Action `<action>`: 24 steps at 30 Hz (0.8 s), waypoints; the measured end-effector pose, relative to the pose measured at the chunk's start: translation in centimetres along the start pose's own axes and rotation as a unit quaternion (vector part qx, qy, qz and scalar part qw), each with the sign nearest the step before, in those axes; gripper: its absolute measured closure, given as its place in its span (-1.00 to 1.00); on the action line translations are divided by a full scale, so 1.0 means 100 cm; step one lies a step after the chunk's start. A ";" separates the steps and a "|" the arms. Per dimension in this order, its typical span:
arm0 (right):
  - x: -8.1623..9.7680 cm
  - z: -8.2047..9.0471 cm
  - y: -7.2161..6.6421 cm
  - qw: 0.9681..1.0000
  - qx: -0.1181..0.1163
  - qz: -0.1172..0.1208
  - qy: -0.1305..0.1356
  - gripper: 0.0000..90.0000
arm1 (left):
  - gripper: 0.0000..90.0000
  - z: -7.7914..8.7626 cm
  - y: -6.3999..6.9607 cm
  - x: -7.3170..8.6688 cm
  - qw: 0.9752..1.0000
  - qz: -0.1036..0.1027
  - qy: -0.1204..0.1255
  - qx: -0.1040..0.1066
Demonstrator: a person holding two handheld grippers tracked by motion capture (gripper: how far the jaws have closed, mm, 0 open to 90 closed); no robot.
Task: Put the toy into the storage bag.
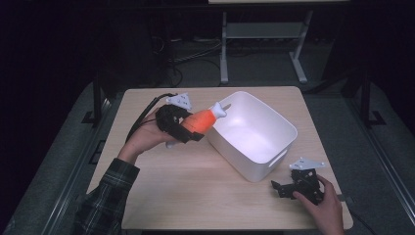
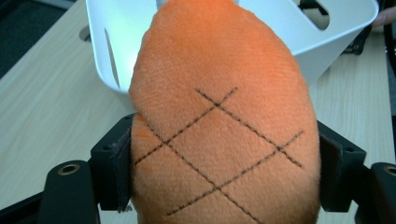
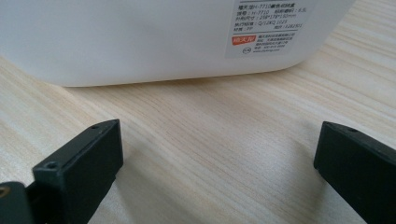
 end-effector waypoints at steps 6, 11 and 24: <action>0.000 0.000 0.000 1.000 0.000 0.000 0.000 -0.98 | -0.50 -0.006 -0.006 -0.015 1.000 -0.019 -0.014 0.013; 0.000 0.000 0.000 1.000 0.000 0.000 0.000 -0.98 | -0.50 -0.010 -0.009 -0.028 0.999 -0.031 -0.020 0.018; 0.000 0.000 0.000 1.000 0.000 -0.001 -0.001 -0.98 | -0.50 -0.020 -0.019 -0.058 0.997 -0.058 -0.029 0.030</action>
Point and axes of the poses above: each handheld gripper's, and its own axes: z roughly backward along the jaws, x roughly out of its underside, y roughly to its right, the point moved 7 cm from there along -z, roughly forward along the jaws, and after that the axes turned 9 degrees about x, right-handed, at the moved point
